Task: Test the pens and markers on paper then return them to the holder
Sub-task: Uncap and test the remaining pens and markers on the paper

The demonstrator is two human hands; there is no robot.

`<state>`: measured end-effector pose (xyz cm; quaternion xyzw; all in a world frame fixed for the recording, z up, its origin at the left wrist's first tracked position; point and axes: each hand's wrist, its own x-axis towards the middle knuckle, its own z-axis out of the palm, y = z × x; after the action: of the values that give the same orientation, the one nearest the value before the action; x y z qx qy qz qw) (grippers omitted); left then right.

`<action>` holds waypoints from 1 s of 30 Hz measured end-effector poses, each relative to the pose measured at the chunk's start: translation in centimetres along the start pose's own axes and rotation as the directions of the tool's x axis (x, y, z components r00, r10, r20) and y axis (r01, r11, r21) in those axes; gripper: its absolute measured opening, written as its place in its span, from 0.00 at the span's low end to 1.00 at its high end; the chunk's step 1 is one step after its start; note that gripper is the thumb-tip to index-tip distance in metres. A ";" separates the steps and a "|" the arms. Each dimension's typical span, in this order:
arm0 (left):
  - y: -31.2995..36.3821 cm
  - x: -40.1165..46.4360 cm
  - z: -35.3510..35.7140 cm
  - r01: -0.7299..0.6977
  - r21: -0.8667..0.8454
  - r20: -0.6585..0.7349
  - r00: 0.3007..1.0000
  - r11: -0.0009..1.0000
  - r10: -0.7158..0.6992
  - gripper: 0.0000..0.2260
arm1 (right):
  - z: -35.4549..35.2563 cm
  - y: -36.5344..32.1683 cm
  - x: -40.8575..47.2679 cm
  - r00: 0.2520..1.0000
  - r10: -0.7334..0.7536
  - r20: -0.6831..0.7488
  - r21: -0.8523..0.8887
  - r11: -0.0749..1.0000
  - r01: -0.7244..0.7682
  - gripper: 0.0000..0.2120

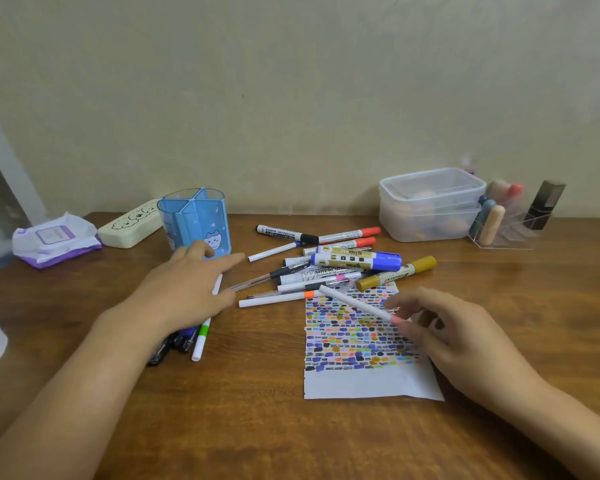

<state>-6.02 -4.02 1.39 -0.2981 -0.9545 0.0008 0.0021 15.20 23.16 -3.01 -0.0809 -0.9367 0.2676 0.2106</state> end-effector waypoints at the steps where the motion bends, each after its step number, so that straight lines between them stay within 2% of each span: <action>1: 0.3 0.0 0.1 -0.010 0.000 -0.052 0.999 1.000 0.010 0.28 | 0.0 0.0 0.0 1.000 0.000 -0.014 0.015 1.000 0.000 0.14; 3: 1.4 -0.1 0.2 -0.081 -0.033 -0.203 0.976 0.996 0.073 0.26 | 0.0 -0.1 0.0 0.998 0.003 -0.058 0.080 0.997 0.001 0.15; 6: 4.6 -1.0 0.4 -0.340 -0.169 -0.415 0.876 0.925 0.246 0.21 | 0.0 -0.8 -0.2 0.996 0.042 -0.078 0.278 0.960 -0.018 0.17; 9: 8.5 -2.4 0.7 -0.522 -0.211 -0.465 0.797 0.827 0.384 0.21 | -0.1 -1.6 -0.5 0.991 0.128 0.026 0.585 0.802 -0.119 0.15; 13: 12.0 -4.5 1.4 -0.620 -0.245 -0.441 0.756 0.745 0.484 0.19 | 0.0 -2.5 -0.8 0.985 0.124 0.119 0.775 0.608 -0.170 0.07; 16: 12.7 -5.1 1.7 -0.612 -0.339 -0.417 0.779 0.715 0.469 0.18 | 0.0 -3.1 -1.0 0.988 0.092 0.127 0.824 0.544 -0.156 0.11; 19: 12.8 -5.0 2.1 -0.590 -0.425 -0.397 0.803 0.686 0.445 0.17 | -0.1 -3.5 -1.1 0.982 0.082 0.169 0.831 0.524 -0.186 0.14; 25: 12.9 -4.9 2.4 -0.582 -0.434 -0.413 0.807 0.687 0.422 0.07 | -0.8 -4.4 -1.2 0.974 0.168 0.151 0.746 0.627 -0.224 0.10; 27: 12.7 -4.8 2.5 -0.596 -0.412 -0.424 0.795 0.690 0.433 0.07 | -1.1 -4.5 -1.0 0.972 0.191 0.140 0.729 0.644 -0.231 0.12; 30: 12.8 -4.8 2.7 -0.632 -0.383 -0.451 0.765 0.674 0.460 0.12 | -1.5 -4.6 -0.9 0.967 0.209 0.147 0.738 0.627 -0.248 0.13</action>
<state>5.20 3.80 -1.32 -0.5585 -0.7693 -0.3011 0.0752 16.43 19.70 0.29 -0.0983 -0.7289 0.6565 0.1672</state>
